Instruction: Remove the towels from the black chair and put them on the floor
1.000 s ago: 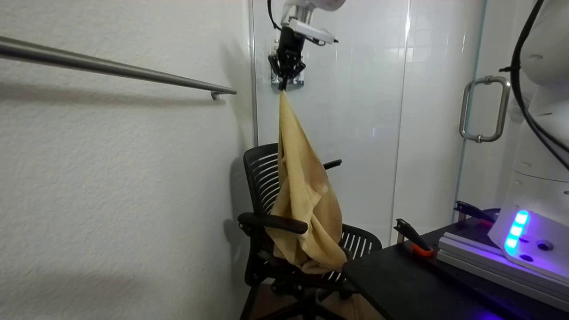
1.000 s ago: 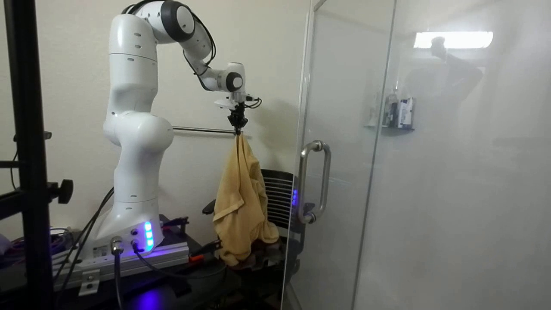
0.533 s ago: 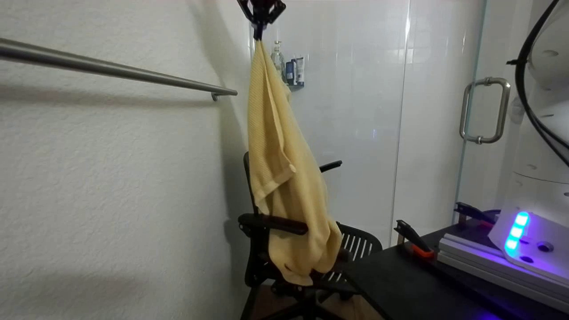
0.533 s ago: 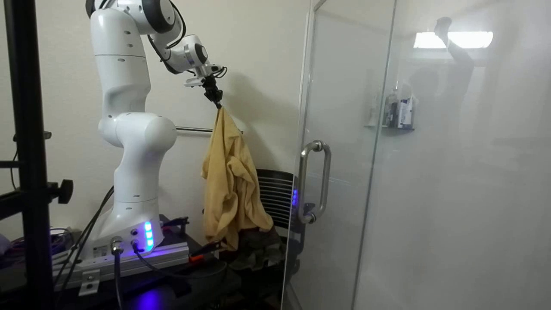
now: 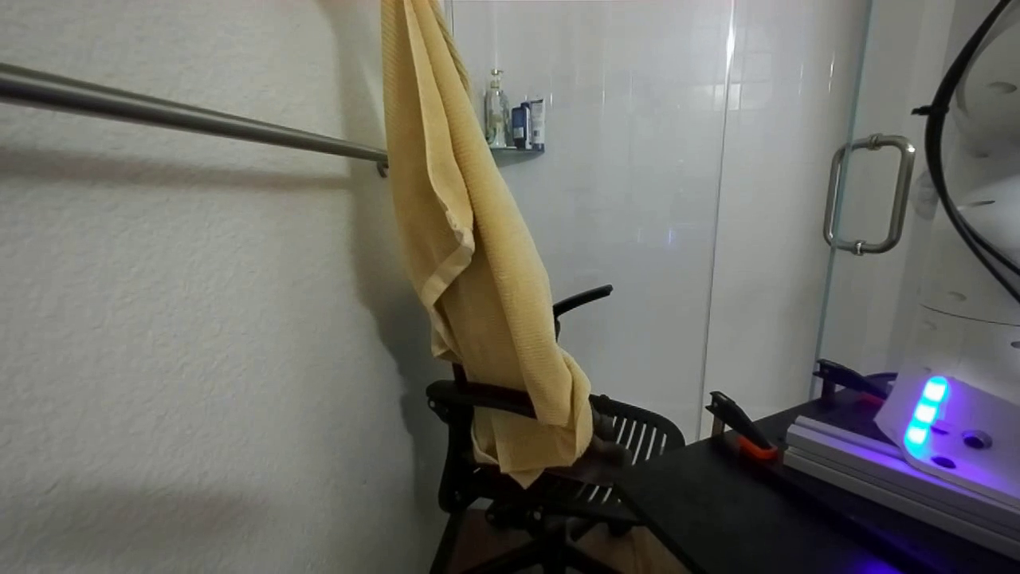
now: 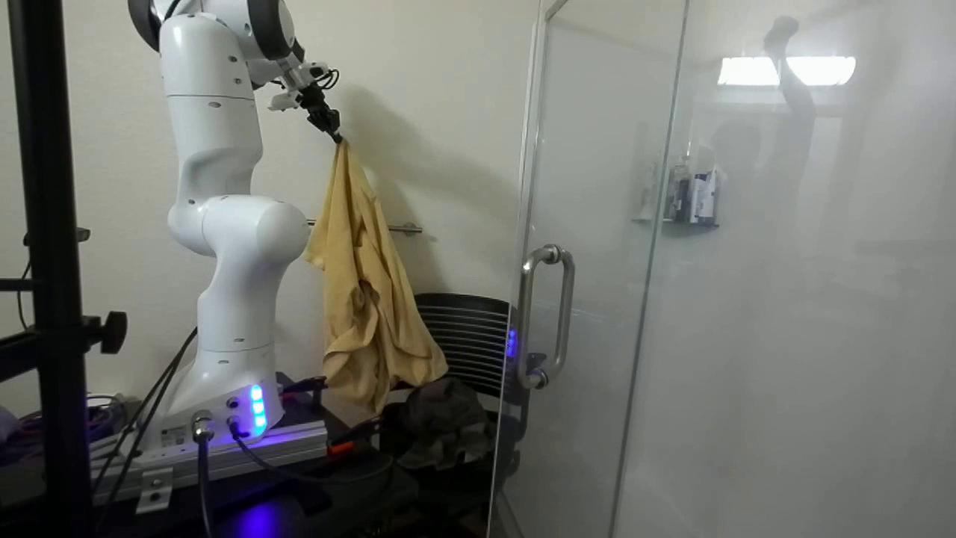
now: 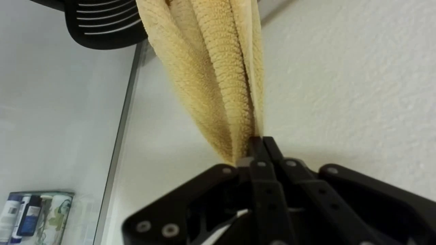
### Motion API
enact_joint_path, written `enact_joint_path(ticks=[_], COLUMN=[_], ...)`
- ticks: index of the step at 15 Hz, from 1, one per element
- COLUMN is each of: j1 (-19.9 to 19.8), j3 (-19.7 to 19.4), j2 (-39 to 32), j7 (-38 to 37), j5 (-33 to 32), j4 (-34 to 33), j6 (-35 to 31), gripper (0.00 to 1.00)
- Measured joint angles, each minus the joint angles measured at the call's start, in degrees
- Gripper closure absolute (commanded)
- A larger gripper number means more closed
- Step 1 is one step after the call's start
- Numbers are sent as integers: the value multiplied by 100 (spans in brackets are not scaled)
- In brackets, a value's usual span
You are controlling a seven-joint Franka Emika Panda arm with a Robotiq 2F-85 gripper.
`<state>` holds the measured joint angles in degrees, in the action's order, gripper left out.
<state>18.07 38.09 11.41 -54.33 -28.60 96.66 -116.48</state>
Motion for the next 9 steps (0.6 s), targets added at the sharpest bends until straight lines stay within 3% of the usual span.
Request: enact_joint_path(ticks=[9], j1=[-9], j3=[536], j2=[-397], j7=[-547], j5=[-933], j4=[-918], j6=[139], gripper=[99])
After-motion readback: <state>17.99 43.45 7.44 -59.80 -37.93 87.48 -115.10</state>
